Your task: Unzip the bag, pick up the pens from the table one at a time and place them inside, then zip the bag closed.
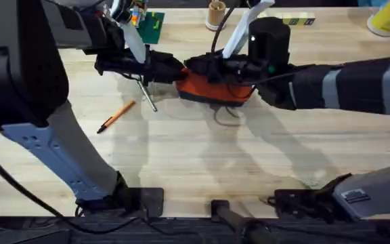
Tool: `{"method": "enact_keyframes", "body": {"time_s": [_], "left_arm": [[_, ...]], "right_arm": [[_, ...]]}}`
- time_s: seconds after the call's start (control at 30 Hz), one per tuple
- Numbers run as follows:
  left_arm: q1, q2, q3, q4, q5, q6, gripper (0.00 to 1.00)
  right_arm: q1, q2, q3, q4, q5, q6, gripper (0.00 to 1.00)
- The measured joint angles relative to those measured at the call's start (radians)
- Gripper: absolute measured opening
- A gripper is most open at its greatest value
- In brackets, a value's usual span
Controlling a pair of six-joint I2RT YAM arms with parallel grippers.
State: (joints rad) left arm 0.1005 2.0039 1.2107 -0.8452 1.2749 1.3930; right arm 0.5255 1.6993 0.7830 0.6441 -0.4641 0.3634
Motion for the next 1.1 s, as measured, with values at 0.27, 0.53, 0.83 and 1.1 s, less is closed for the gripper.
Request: {"method": "enact_keyframes", "body": {"time_s": [0.27,0.53,0.83,1.1], "left_arm": [[0.0,0.0,0.0,-0.001,0.0,0.0,0.042],[-0.002,0.0,0.0,0.0,0.0,0.0,0.042],[-0.002,0.0,0.0,-0.001,0.0,0.0,0.042],[-0.002,0.0,0.0,-0.001,0.0,0.0,0.042]], "right_arm": [[0.002,0.0,0.006,0.007,0.0,0.023,0.785],[0.005,0.0,0.008,0.008,-0.001,0.027,0.997],[0.005,-0.016,0.009,0.003,-0.001,0.027,0.997],[0.005,-0.118,0.009,0.001,0.0,0.025,0.997]]}}
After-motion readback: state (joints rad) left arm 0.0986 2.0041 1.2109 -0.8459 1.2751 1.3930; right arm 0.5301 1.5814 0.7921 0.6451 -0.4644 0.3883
